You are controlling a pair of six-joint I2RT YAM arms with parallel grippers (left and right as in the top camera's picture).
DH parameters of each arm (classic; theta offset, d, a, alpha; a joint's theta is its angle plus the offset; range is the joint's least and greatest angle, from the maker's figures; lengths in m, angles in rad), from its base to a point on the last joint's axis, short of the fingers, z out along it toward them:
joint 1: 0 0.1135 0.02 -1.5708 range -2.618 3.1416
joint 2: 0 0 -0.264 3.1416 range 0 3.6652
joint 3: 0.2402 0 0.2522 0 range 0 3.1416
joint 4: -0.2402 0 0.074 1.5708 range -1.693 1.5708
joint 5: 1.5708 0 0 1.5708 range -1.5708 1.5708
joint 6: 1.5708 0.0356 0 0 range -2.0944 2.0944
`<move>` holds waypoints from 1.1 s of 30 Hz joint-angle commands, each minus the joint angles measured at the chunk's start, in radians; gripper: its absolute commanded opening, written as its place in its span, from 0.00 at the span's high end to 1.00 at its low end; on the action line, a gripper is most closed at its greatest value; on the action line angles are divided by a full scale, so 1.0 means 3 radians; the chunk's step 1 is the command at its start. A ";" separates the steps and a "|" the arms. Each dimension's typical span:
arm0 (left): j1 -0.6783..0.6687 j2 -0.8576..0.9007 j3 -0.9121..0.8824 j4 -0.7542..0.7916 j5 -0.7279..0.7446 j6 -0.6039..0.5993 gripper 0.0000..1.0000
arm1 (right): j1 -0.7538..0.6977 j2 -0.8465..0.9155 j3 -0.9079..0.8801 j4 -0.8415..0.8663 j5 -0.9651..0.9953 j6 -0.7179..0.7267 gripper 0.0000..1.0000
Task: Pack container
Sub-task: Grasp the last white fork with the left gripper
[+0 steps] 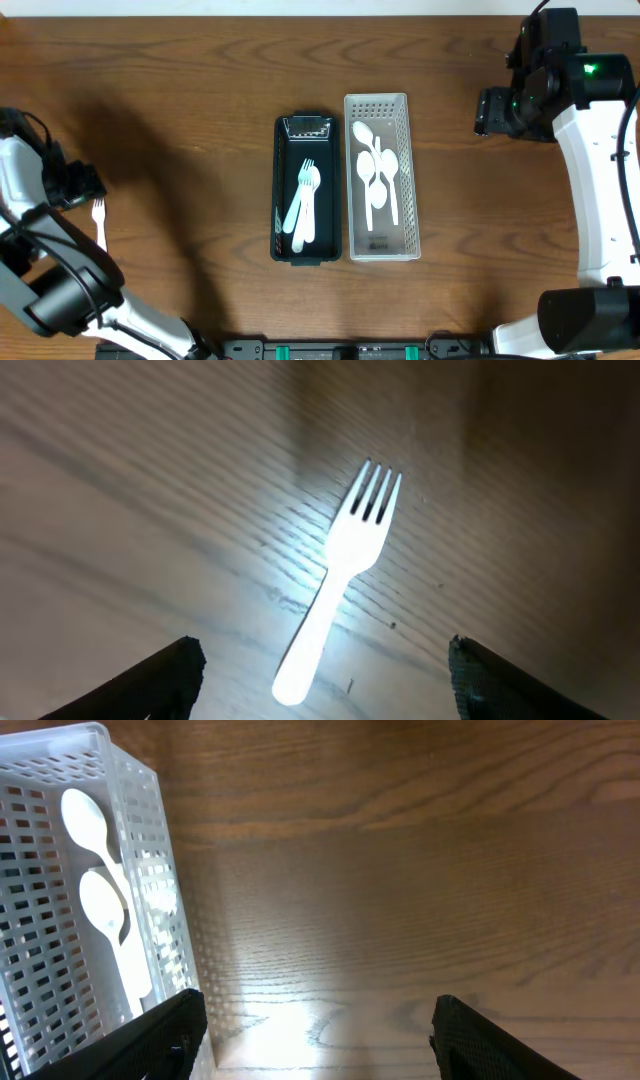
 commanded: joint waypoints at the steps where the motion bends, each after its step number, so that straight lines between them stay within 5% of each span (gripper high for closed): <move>1: 0.0020 0.0094 -0.0009 0.0036 0.0011 0.0394 0.18 | 0.0009 -0.0008 -0.0015 0.0011 -0.0013 -0.0003 0.24; 9: 0.0020 0.0343 -0.0010 0.0095 0.0093 0.0952 0.17 | 0.0009 -0.0008 -0.0015 0.0020 -0.0011 -0.0058 0.23; 33: 0.0019 0.0646 -0.0155 0.0440 0.0164 0.0973 0.23 | 0.0009 -0.0008 -0.0015 0.0050 0.0001 -0.0078 0.20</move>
